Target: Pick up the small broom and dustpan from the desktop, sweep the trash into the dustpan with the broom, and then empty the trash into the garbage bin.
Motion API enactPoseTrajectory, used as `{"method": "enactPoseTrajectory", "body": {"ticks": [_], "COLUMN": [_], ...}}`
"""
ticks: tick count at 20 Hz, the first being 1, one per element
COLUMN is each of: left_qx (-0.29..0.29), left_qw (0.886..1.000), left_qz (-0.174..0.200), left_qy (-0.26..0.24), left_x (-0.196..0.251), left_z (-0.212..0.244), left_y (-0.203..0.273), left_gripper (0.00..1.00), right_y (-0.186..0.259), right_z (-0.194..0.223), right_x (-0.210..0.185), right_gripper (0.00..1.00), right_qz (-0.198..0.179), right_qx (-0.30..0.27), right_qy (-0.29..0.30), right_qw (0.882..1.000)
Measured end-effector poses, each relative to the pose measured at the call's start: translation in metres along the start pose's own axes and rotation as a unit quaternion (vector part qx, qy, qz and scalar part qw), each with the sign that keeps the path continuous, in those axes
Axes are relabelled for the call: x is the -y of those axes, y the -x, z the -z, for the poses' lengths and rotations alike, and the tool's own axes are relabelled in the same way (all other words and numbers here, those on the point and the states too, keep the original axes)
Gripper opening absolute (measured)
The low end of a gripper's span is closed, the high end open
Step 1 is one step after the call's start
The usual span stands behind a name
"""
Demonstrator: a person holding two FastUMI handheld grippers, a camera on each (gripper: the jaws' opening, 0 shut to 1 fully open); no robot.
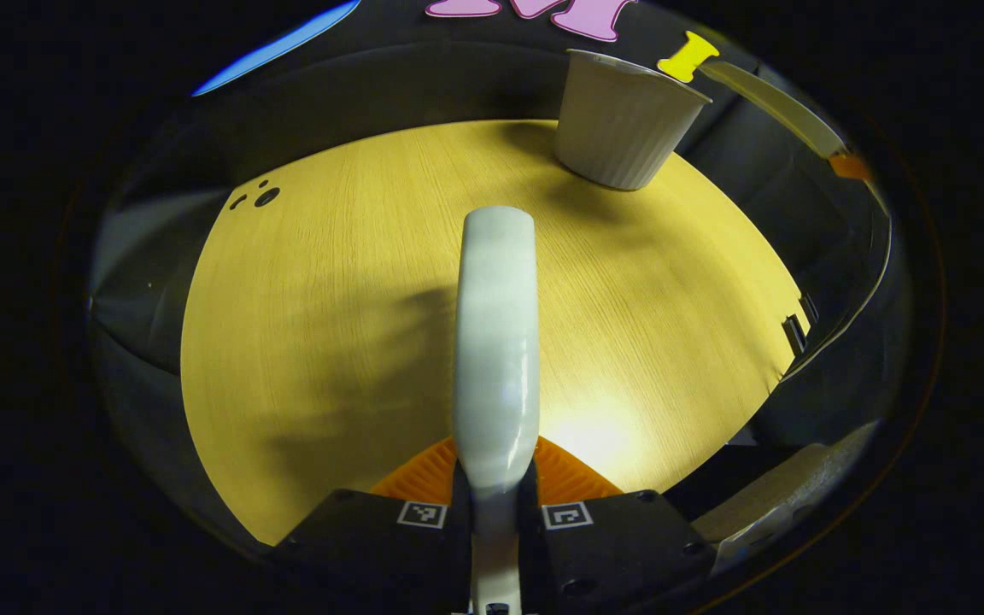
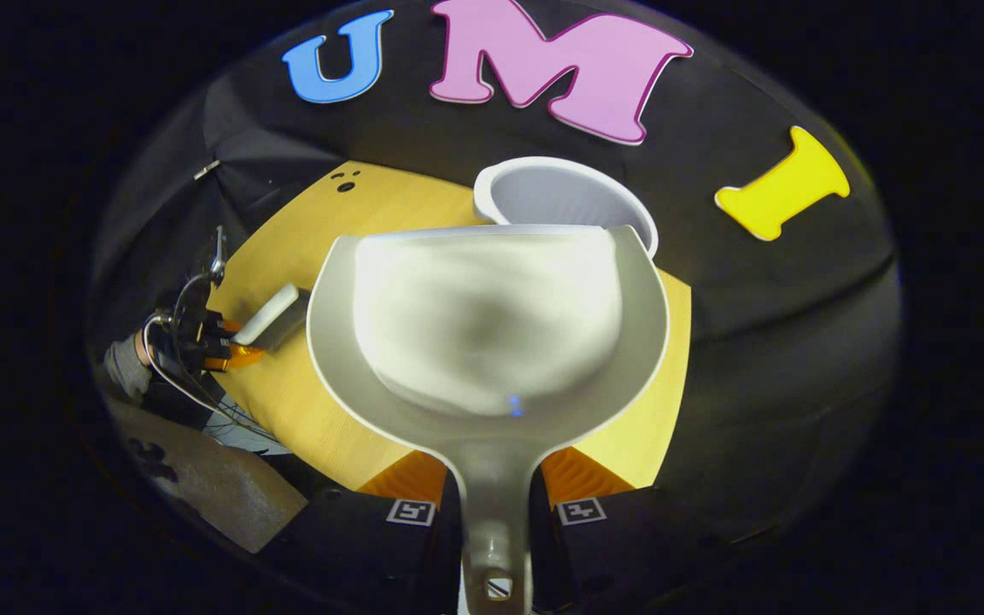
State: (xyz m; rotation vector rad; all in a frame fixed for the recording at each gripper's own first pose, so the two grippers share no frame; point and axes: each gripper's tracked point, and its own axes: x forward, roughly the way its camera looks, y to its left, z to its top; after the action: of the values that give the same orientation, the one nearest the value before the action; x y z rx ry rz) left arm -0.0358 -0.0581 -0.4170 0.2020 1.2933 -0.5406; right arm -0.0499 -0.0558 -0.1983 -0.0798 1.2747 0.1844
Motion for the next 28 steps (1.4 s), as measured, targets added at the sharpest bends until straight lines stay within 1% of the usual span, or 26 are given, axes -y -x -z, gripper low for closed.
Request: {"method": "enactPoseTrajectory", "body": {"ticks": [1,2,3,5,6,7,9,10,11,12,14,15,16,17,18,19,22,23,24,25,26,27,28], "left_qx": [0.0,-0.001,-0.001,-0.004,-0.006,-0.007,-0.01,-0.01,-0.011,-0.01,-0.008,-0.008,-0.01,-0.011,-0.013,-0.016,-0.023,-0.025,-0.029,-0.033,-0.037,-0.04,-0.039], "left_qw": [1.0,1.0,1.0,1.0,1.0,1.0,0.999,0.999,0.999,0.999,0.999,0.999,0.999,0.999,0.999,0.999,0.998,0.998,0.998,0.997,0.997,0.997,0.997], "left_qz": [-0.002,-0.004,-0.006,-0.013,-0.018,-0.022,-0.033,-0.037,-0.04,-0.04,-0.041,-0.042,-0.043,-0.044,-0.047,-0.05,-0.056,-0.058,-0.059,-0.062,-0.066,-0.068,-0.07], "left_qy": [-0.001,-0.002,-0.002,-0.002,-0.004,-0.006,-0.012,-0.014,-0.014,-0.013,-0.01,-0.01,-0.01,-0.01,-0.01,-0.008,-0.004,-0.004,-0.006,-0.009,-0.011,-0.014,-0.016], "left_x": [-0.001,-0.001,-0.002,-0.002,-0.003,-0.004,-0.005,-0.005,-0.004,-0.003,-0.003,-0.003,-0.004,-0.004,-0.004,-0.004,-0.002,-0.002,-0.003,-0.004,-0.004,-0.004,-0.002], "left_z": [-0.001,-0.001,-0.001,0.0,0.001,0.001,0.001,0.001,0.002,0.002,0.002,0.002,0.002,0.002,0.003,0.004,0.003,0.003,0.004,0.004,0.003,0.004,0.003], "left_y": [0.0,-0.001,-0.001,-0.003,-0.003,-0.004,-0.005,-0.004,-0.006,-0.007,-0.011,-0.012,-0.013,-0.016,-0.018,-0.021,-0.028,-0.031,-0.034,-0.036,-0.037,-0.038,-0.039], "left_gripper": [0.25,0.25,0.26,0.27,0.27,0.26,0.26,0.25,0.25,0.25,0.27,0.27,0.27,0.27,0.26,0.27,0.25,0.29,0.27,0.27,0.29,0.29,0.29], "right_y": [-0.009,-0.017,-0.026,-0.048,-0.059,-0.072,-0.091,-0.102,-0.114,-0.125,-0.146,-0.154,-0.159,-0.164,-0.168,-0.173,-0.187,-0.19,-0.193,-0.195,-0.197,-0.198,-0.198], "right_z": [0.013,0.026,0.04,0.068,0.079,0.089,0.104,0.109,0.112,0.112,0.113,0.117,0.121,0.124,0.125,0.128,0.128,0.13,0.131,0.133,0.132,0.132,0.133], "right_x": [-0.012,-0.024,-0.035,-0.053,-0.06,-0.07,-0.085,-0.09,-0.094,-0.096,-0.099,-0.099,-0.097,-0.097,-0.095,-0.096,-0.096,-0.096,-0.096,-0.097,-0.096,-0.095,-0.096], "right_gripper": [0.4,0.37,0.37,0.37,0.33,0.37,0.37,0.38,0.4,0.36,0.36,0.41,0.37,0.41,0.33,0.37,0.37,0.4,0.36,0.37,0.4,0.37,0.37], "right_qz": [-0.007,-0.016,-0.024,-0.028,-0.027,-0.029,-0.034,-0.036,-0.035,-0.032,-0.028,-0.026,-0.022,-0.018,-0.015,-0.017,-0.027,-0.028,-0.027,-0.028,-0.027,-0.027,-0.027], "right_qx": [-0.008,-0.016,-0.026,-0.042,-0.046,-0.051,-0.054,-0.054,-0.052,-0.047,-0.045,-0.047,-0.051,-0.056,-0.056,-0.057,-0.058,-0.06,-0.063,-0.067,-0.066,-0.062,-0.061], "right_qy": [-0.001,-0.006,-0.009,-0.01,-0.012,-0.017,-0.033,-0.036,-0.035,-0.036,-0.04,-0.042,-0.043,-0.043,-0.043,-0.045,-0.056,-0.059,-0.062,-0.063,-0.061,-0.059,-0.06], "right_qw": [1.0,1.0,0.999,0.999,0.999,0.998,0.997,0.997,0.997,0.998,0.998,0.998,0.997,0.997,0.997,0.997,0.996,0.996,0.996,0.995,0.996,0.996,0.996]}}
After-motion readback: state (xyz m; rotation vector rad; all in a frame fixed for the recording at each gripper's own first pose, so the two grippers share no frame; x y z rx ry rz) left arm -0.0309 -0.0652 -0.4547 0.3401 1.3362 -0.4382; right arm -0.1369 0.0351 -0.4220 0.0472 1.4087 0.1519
